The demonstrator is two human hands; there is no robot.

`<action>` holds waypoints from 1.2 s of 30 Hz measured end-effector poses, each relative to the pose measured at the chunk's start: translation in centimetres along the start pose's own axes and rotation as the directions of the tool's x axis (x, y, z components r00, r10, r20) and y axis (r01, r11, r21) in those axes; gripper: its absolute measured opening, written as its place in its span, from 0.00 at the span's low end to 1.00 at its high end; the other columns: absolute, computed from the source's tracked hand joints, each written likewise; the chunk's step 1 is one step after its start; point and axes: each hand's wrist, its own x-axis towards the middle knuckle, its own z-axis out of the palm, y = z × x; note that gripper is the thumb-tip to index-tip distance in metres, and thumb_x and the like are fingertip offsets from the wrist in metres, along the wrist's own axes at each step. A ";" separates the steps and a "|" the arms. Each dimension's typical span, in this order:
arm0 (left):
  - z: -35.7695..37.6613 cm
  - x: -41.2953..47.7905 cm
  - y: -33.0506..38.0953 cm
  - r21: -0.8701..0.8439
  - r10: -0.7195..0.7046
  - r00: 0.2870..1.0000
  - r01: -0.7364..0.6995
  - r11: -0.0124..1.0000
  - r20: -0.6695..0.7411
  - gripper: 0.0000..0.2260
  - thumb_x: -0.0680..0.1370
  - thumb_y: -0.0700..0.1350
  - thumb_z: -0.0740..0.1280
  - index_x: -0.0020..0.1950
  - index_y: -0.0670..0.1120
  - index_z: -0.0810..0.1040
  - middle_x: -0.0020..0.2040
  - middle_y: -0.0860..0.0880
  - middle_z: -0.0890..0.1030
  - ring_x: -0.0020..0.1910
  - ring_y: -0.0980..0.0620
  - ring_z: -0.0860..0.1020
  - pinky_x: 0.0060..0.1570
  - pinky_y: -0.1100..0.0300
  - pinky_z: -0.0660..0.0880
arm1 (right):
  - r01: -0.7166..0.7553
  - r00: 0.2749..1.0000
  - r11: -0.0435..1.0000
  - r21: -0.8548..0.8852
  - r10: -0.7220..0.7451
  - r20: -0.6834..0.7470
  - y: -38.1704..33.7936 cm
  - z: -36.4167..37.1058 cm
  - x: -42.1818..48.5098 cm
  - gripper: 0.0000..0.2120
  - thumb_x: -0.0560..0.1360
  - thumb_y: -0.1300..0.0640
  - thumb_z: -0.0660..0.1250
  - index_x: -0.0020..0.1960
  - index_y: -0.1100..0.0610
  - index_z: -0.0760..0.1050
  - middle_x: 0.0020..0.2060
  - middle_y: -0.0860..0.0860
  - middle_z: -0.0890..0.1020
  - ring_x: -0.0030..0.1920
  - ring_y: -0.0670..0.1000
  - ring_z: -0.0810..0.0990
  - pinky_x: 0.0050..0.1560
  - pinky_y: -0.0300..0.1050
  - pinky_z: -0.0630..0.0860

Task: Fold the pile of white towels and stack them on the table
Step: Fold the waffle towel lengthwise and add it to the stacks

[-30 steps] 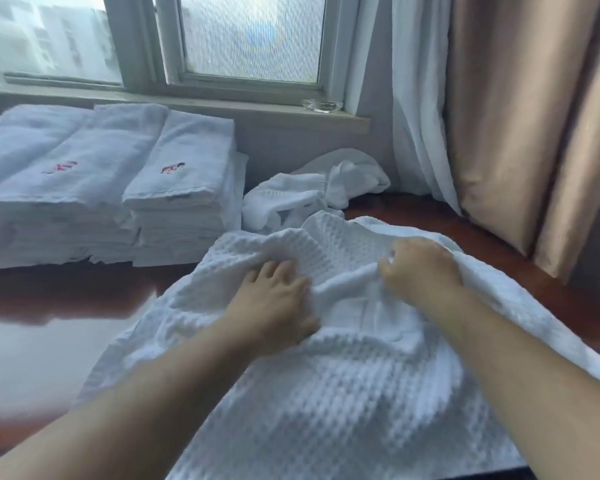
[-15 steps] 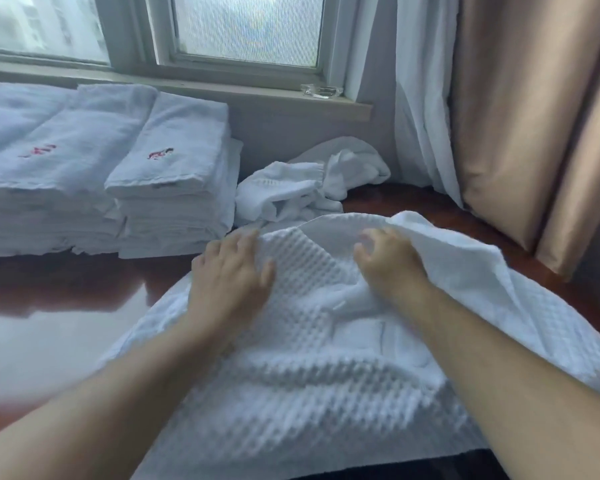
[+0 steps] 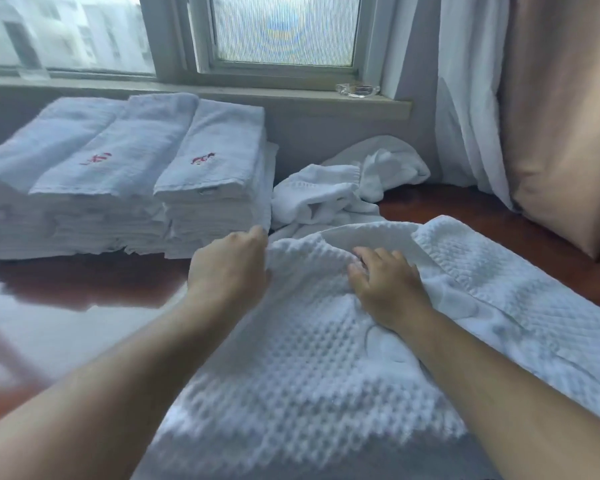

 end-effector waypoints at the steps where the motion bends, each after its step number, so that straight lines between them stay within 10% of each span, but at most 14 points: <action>1: -0.1 -0.5 0.4 0.072 0.017 0.992 -0.008 0.997 -0.125 0.17 0.75 0.57 0.70 0.58 0.51 0.70 0.49 0.49 0.81 0.48 0.42 0.81 0.38 0.54 0.68 | 0.009 1.000 1.000 -0.007 -0.009 -0.003 0.0 0.1 0.0 0.19 0.82 0.44 0.54 0.68 0.49 0.73 0.60 0.50 0.79 0.60 0.56 0.72 0.60 0.53 0.66; 6: -1.1 -1.9 -0.3 0.307 0.037 0.960 0.052 0.950 -0.279 0.29 0.74 0.68 0.62 0.64 0.49 0.67 0.53 0.45 0.75 0.53 0.42 0.73 0.48 0.48 0.64 | -0.027 0.996 0.998 -0.055 0.032 0.089 0.1 0.2 0.2 0.23 0.82 0.39 0.49 0.70 0.45 0.71 0.68 0.48 0.76 0.68 0.54 0.70 0.65 0.54 0.63; 11: 0.0 -2.8 0.2 0.053 0.205 0.951 -0.222 0.974 0.230 0.38 0.78 0.71 0.53 0.82 0.53 0.48 0.81 0.46 0.54 0.80 0.45 0.52 0.77 0.46 0.51 | 0.053 0.977 0.999 0.007 -0.053 0.205 0.2 -0.3 -0.1 0.22 0.81 0.37 0.49 0.61 0.42 0.78 0.65 0.46 0.78 0.68 0.53 0.72 0.66 0.55 0.66; 15: 0.0 -2.4 1.0 0.065 -0.007 0.926 -0.019 0.998 0.379 0.28 0.80 0.69 0.44 0.76 0.59 0.62 0.69 0.45 0.74 0.66 0.41 0.73 0.51 0.47 0.71 | -0.091 0.987 0.975 0.204 0.116 -0.112 0.7 -0.8 -0.8 0.25 0.79 0.41 0.53 0.29 0.55 0.67 0.29 0.48 0.74 0.37 0.54 0.74 0.35 0.47 0.65; 19: 0.2 -0.8 1.5 -0.079 0.009 0.997 -0.003 0.997 0.077 0.09 0.82 0.48 0.54 0.57 0.53 0.73 0.49 0.46 0.78 0.43 0.42 0.75 0.40 0.52 0.66 | -0.136 0.979 0.990 0.034 0.140 -0.149 0.9 -0.7 -0.5 0.13 0.79 0.45 0.59 0.46 0.52 0.76 0.38 0.49 0.76 0.42 0.55 0.74 0.40 0.47 0.67; 24: 0.9 1.0 -1.8 -0.275 0.014 0.925 0.098 0.957 0.379 0.18 0.81 0.57 0.64 0.70 0.52 0.75 0.62 0.48 0.79 0.54 0.47 0.78 0.47 0.59 0.72 | -0.054 0.993 0.998 0.019 0.055 -0.102 1.3 -0.4 -0.1 0.15 0.79 0.47 0.60 0.62 0.49 0.76 0.47 0.53 0.82 0.50 0.58 0.78 0.44 0.48 0.68; 28: 2.0 1.1 -3.0 -0.178 -0.006 0.979 0.044 0.983 0.204 0.09 0.79 0.57 0.66 0.46 0.53 0.78 0.44 0.54 0.79 0.46 0.47 0.79 0.37 0.54 0.71 | -0.033 0.998 0.999 0.022 0.034 -0.051 1.3 -0.3 0.1 0.16 0.80 0.49 0.58 0.64 0.48 0.77 0.48 0.52 0.80 0.53 0.56 0.76 0.47 0.49 0.70; 32: 1.1 0.1 -2.5 -0.015 -0.087 0.960 0.086 0.996 -0.267 0.04 0.77 0.46 0.69 0.47 0.49 0.75 0.46 0.48 0.74 0.43 0.40 0.79 0.35 0.54 0.66 | -0.052 0.997 0.998 0.020 0.053 -0.058 1.3 -0.2 0.1 0.16 0.80 0.49 0.58 0.64 0.48 0.78 0.50 0.53 0.81 0.55 0.56 0.76 0.51 0.50 0.72; 36: 0.5 -0.5 -2.1 0.161 -0.058 0.949 0.113 0.980 -0.310 0.10 0.74 0.37 0.66 0.51 0.47 0.71 0.46 0.47 0.75 0.47 0.42 0.77 0.39 0.53 0.64 | -0.052 0.996 0.999 -0.017 0.051 -0.073 1.0 0.0 0.1 0.17 0.80 0.50 0.58 0.64 0.52 0.78 0.51 0.55 0.79 0.55 0.57 0.73 0.54 0.51 0.72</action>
